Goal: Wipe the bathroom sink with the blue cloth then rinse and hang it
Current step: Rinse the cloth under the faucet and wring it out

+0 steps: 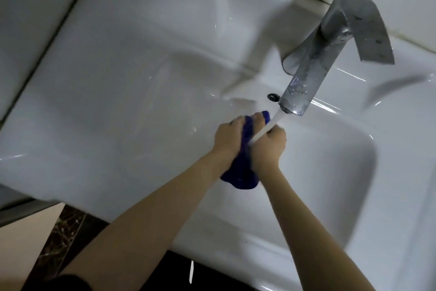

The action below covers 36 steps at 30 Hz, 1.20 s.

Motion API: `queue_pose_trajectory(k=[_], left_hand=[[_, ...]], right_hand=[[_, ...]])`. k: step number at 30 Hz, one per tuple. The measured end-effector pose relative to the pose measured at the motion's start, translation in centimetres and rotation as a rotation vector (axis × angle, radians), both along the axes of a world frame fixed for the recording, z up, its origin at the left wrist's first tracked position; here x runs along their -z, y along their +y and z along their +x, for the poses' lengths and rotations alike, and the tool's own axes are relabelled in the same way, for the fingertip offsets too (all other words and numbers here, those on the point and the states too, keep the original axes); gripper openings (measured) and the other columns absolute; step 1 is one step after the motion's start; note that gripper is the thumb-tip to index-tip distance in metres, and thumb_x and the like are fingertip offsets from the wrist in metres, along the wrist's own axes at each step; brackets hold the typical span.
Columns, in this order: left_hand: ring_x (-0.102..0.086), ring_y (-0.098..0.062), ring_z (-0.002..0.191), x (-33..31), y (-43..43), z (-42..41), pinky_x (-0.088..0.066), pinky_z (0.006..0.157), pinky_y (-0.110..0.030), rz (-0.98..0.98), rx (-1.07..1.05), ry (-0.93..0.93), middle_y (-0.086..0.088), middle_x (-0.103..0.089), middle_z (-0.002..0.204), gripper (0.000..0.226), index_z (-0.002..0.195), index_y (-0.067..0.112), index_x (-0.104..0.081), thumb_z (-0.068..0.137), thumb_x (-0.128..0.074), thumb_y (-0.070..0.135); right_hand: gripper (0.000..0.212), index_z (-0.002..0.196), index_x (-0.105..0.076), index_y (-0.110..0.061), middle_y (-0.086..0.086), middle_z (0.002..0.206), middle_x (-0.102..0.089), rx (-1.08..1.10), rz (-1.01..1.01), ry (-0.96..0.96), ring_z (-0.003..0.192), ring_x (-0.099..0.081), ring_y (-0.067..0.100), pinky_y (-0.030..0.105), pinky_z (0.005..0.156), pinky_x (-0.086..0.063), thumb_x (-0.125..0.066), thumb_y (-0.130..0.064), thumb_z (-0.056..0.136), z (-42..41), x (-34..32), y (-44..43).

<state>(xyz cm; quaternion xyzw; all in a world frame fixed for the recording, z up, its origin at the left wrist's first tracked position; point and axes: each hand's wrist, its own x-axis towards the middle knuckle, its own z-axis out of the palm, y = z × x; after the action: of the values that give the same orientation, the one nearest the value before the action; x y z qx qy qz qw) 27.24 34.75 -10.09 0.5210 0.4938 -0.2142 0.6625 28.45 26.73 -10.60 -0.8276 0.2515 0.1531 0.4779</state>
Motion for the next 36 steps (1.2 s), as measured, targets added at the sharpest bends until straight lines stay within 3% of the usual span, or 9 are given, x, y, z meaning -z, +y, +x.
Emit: queue_pose_trajectory(k=[5, 8, 10, 13, 17, 21, 27, 31, 36], left_hand=[[-0.068, -0.022, 0.068, 0.6, -0.1, -1.1, -0.056, 0.071, -0.024, -0.377, -0.217, 0.027, -0.009, -0.068, 0.072, 0.036, 0.082, 0.007, -0.063, 0.095, -0.051, 0.038], [-0.071, -0.031, 0.089, 0.9, -1.9, -2.4, -0.057, 0.087, -0.040, -0.283, -0.140, 0.050, -0.009, -0.076, 0.091, 0.033, 0.096, 0.013, -0.075, 0.086, -0.060, 0.041], [-0.068, -0.028, 0.079, 0.5, -1.0, -1.5, -0.055, 0.081, -0.038, -0.225, -0.135, 0.077, -0.007, -0.073, 0.078, 0.033, 0.087, 0.011, -0.074, 0.085, -0.059, 0.040], [-0.061, -0.023, 0.066, 1.4, 0.7, -0.5, -0.051, 0.064, -0.025, -0.306, -0.213, 0.040, -0.005, -0.067, 0.062, 0.032, 0.078, 0.010, -0.064, 0.096, -0.048, 0.031], [-0.069, -0.024, 0.081, 0.8, -1.2, -2.1, -0.059, 0.069, -0.026, -0.407, -0.165, 0.082, -0.014, -0.074, 0.090, 0.041, 0.106, 0.004, -0.066, 0.101, -0.047, 0.039], [-0.060, -0.015, 0.054, 0.2, -1.1, -0.6, -0.052, 0.054, -0.025, -0.318, -0.079, 0.074, -0.003, -0.061, 0.071, 0.030, 0.085, 0.013, -0.061, 0.098, -0.051, 0.039], [-0.058, -0.012, 0.056, -0.2, -0.2, 0.0, -0.046, 0.046, -0.012, -0.293, -0.121, 0.016, -0.002, -0.057, 0.065, 0.035, 0.077, 0.009, -0.051, 0.105, -0.037, 0.025], [-0.067, -0.032, 0.098, 0.5, -2.2, -1.3, -0.057, 0.086, -0.041, -0.159, -0.003, 0.074, -0.015, -0.071, 0.106, 0.041, 0.102, 0.008, -0.066, 0.096, -0.051, 0.047], [-0.062, -0.037, 0.114, 1.0, 1.4, 0.3, -0.054, 0.079, -0.033, -0.008, 0.054, -0.046, -0.026, -0.060, 0.131, 0.043, 0.127, -0.005, -0.057, 0.103, -0.044, 0.029]], right_hand=[[0.048, 0.056, -0.047, -0.015, -0.005, 0.046, -0.046, -0.281, -0.156, -0.170, 0.045, -0.046, 0.014, 0.027, 0.051, -0.041, -0.053, -0.053, 0.086, -1.7, -0.7, 1.2], [0.042, 0.062, -0.043, -0.012, 0.001, 0.056, -0.045, -0.231, -0.210, 0.004, 0.052, -0.043, 0.020, 0.034, 0.058, -0.039, -0.058, -0.040, 0.090, 2.5, 0.1, 0.0], [0.050, 0.055, -0.041, -0.014, -0.001, 0.050, -0.043, -0.082, -0.103, 0.009, 0.049, -0.043, 0.016, 0.033, 0.054, -0.039, -0.053, -0.044, 0.093, 1.3, 0.1, -0.2], [0.051, 0.051, -0.040, -0.021, -0.005, 0.041, -0.043, -0.246, -0.155, -0.173, 0.043, -0.048, 0.006, 0.014, 0.046, -0.035, -0.046, -0.055, 0.088, -4.5, -0.5, 0.9], [0.051, 0.052, -0.047, -0.017, -0.001, 0.048, -0.052, -0.289, -0.272, -0.119, 0.047, -0.053, 0.018, 0.027, 0.051, -0.044, -0.046, -0.050, 0.091, -1.1, 0.2, 0.0], [0.044, 0.060, -0.046, -0.011, 0.001, 0.055, -0.047, -0.101, -0.152, 0.021, 0.054, -0.045, 0.020, 0.032, 0.053, -0.036, -0.054, -0.040, 0.091, 2.2, 0.5, -1.3], [0.048, 0.053, -0.043, -0.016, -0.005, 0.046, -0.046, -0.266, -0.180, -0.157, 0.048, -0.048, 0.019, 0.030, 0.050, -0.039, -0.046, -0.056, 0.080, -1.6, -0.3, 0.9], [0.045, 0.055, -0.037, -0.022, -0.009, 0.051, -0.039, -0.144, -0.152, -0.004, 0.050, -0.039, 0.010, 0.025, 0.051, -0.037, -0.054, -0.035, 0.094, 2.5, 1.0, -0.9], [0.048, 0.059, -0.051, -0.021, -0.009, 0.053, -0.052, -0.150, -0.077, -0.080, 0.057, -0.052, 0.015, 0.030, 0.059, -0.044, -0.047, -0.063, 0.081, -4.5, 0.1, 1.5]])
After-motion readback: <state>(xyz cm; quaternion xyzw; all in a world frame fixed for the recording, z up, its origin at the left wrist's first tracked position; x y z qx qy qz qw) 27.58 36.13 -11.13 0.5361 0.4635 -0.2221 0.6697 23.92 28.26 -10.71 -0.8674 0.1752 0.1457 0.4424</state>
